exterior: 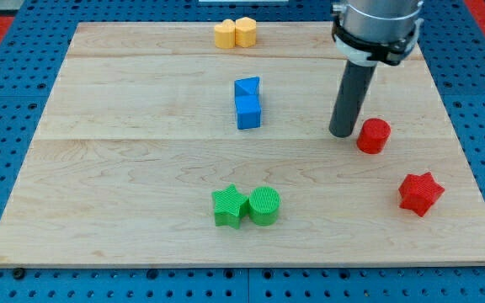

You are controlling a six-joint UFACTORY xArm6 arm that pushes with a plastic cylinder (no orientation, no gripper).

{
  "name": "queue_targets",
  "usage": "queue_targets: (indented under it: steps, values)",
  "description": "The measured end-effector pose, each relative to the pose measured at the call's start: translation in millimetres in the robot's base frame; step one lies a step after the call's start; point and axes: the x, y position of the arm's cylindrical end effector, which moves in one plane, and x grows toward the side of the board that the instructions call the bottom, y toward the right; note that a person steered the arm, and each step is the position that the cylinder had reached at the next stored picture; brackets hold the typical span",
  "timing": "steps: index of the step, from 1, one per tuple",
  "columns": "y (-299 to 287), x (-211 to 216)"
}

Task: Move the red circle closer to the red star

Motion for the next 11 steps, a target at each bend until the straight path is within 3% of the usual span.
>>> queue_targets:
  steps: [2,4,6,7,11]
  values:
    - [16,-21]
    - [23,5]
    - [34,-7]
    - [60,1]
    - [70,52]
